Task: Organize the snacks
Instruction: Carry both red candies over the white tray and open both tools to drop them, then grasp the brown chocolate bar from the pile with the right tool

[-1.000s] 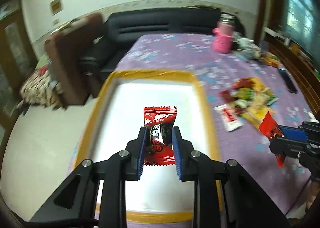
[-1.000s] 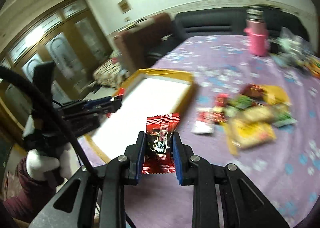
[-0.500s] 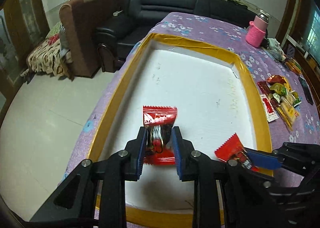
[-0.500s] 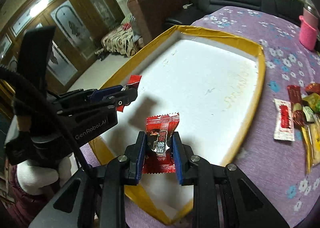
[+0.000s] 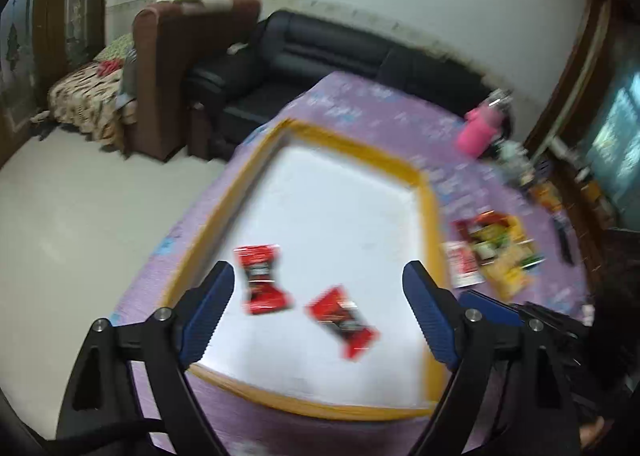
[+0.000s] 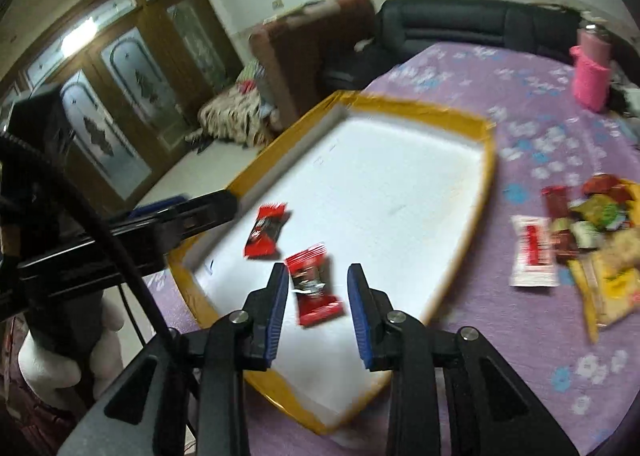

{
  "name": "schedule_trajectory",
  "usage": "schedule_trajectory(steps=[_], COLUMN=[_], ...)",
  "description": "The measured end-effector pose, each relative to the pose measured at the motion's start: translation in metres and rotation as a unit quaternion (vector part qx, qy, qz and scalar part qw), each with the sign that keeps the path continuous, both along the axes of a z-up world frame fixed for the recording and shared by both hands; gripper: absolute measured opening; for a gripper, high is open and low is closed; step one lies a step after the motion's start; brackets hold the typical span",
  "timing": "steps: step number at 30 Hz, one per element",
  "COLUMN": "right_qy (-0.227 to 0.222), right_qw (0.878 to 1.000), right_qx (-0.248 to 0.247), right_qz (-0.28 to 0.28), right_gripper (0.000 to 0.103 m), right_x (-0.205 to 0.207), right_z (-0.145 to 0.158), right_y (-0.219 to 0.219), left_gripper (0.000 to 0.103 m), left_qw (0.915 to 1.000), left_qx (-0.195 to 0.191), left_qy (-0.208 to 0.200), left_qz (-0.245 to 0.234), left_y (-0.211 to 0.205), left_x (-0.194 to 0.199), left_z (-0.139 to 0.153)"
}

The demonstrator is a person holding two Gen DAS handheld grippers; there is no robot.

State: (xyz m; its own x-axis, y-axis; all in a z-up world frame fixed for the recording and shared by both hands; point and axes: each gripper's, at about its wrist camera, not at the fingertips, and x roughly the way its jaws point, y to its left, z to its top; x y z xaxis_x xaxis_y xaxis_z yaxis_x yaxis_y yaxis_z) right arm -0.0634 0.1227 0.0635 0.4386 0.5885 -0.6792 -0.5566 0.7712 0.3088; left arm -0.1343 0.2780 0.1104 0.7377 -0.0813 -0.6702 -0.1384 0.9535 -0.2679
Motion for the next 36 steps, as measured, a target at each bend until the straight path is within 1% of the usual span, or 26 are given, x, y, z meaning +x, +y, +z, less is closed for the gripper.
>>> schedule_trajectory(steps=[1,3,4,6,7,8,10,11,12,14,17,18,19,22,25,27,28,29,31,33,34,35,36], right_qy=[-0.003,-0.008,-0.01,-0.004,0.001,0.008,0.018,0.023,0.028,0.04,0.047,0.045,0.041,0.026,0.012,0.019,0.023,0.025,0.025,0.018,0.016,0.013,0.015], right_qw=[1.0,0.999,0.998,0.994,0.992,0.988,0.982,0.978,0.975,0.973,0.976,0.979,0.981,0.985,0.983,0.979,0.978,0.977,0.974,0.974,0.975,0.975,0.976], right_qx=[0.005,0.008,0.008,-0.002,-0.005,-0.008,-0.016,-0.019,-0.018,-0.007,0.006,0.005,0.0,-0.026,-0.068,-0.096,-0.106,-0.117,-0.134,-0.132,-0.132,-0.136,-0.136], right_qz=[-0.01,-0.037,-0.054,-0.11,-0.127,-0.152,-0.188,-0.209,-0.22,-0.226,-0.211,-0.199,-0.188,-0.169,-0.171,-0.177,-0.177,-0.177,-0.179,-0.181,-0.178,-0.174,-0.168], right_gripper=[0.032,0.034,0.037,0.038,0.038,0.038,0.038,0.04,0.04,0.04,0.04,0.04,0.037,0.037,0.037,0.036,0.032,0.025,0.021,0.016,0.011,0.002,0.002], right_x=[-0.001,0.001,0.002,0.014,0.016,0.022,0.03,0.035,0.039,0.05,0.06,0.064,0.067,0.086,0.107,0.121,0.127,0.131,0.13,0.126,0.124,0.121,0.116], right_z=[0.003,0.006,0.005,0.0,-0.003,-0.008,-0.015,-0.02,-0.022,-0.026,-0.024,-0.023,-0.021,-0.02,-0.027,-0.036,-0.041,-0.047,-0.051,-0.05,-0.048,-0.045,-0.042], right_y=[-0.013,-0.042,-0.058,-0.099,-0.112,-0.132,-0.161,-0.177,-0.186,-0.194,-0.185,-0.176,-0.165,-0.135,-0.115,-0.105,-0.101,-0.098,-0.096,-0.097,-0.098,-0.098,-0.099], left_gripper=[0.086,0.086,0.086,0.086,0.086,0.086,0.086,0.086,0.086,0.086,0.086,0.086,0.086,0.086,0.086,0.086,0.086,0.086,0.086,0.086,0.085,0.085,0.085], left_qw=[0.9996,0.9975,0.9964,0.996,0.9964,0.9968,0.9964,0.9961,0.996,0.9962,0.9971,0.9973,0.9977,0.998,0.9981,0.998,0.998,0.9979,0.9976,0.9972,0.9968,0.9964,0.9959], left_qx=[-0.019,-0.048,-0.055,-0.046,-0.029,-0.015,0.0,0.002,0.004,0.004,-0.005,-0.005,-0.006,-0.011,-0.013,-0.016,-0.016,-0.018,-0.019,-0.017,-0.015,-0.012,-0.009], left_qy=[-0.018,-0.041,-0.049,-0.056,-0.055,-0.049,-0.041,-0.038,-0.036,-0.033,-0.03,-0.03,-0.028,-0.025,-0.022,-0.02,-0.02,-0.02,-0.021,-0.021,-0.021,-0.021,-0.02], left_qz=[-0.013,-0.033,-0.042,-0.052,-0.057,-0.061,-0.075,-0.08,-0.082,-0.08,-0.07,-0.066,-0.062,-0.057,-0.056,-0.057,-0.058,-0.058,-0.063,-0.07,-0.075,-0.081,-0.088], left_y=[-0.009,-0.024,-0.032,-0.047,-0.059,-0.068,-0.08,-0.083,-0.085,-0.086,-0.08,-0.08,-0.076,-0.071,-0.067,-0.066,-0.065,-0.065,-0.065,-0.069,-0.072,-0.075,-0.08], left_x=[-0.006,-0.013,-0.015,-0.016,-0.014,-0.012,-0.009,-0.008,-0.008,-0.01,-0.009,-0.013,-0.013,-0.016,-0.016,-0.016,-0.015,-0.015,-0.014,-0.011,-0.01,-0.009,-0.008], left_z=[0.004,0.008,0.01,0.012,0.011,0.01,0.007,0.006,0.005,0.002,0.001,0.0,0.0,-0.001,-0.004,-0.006,-0.006,-0.007,-0.007,-0.006,-0.006,-0.006,-0.007])
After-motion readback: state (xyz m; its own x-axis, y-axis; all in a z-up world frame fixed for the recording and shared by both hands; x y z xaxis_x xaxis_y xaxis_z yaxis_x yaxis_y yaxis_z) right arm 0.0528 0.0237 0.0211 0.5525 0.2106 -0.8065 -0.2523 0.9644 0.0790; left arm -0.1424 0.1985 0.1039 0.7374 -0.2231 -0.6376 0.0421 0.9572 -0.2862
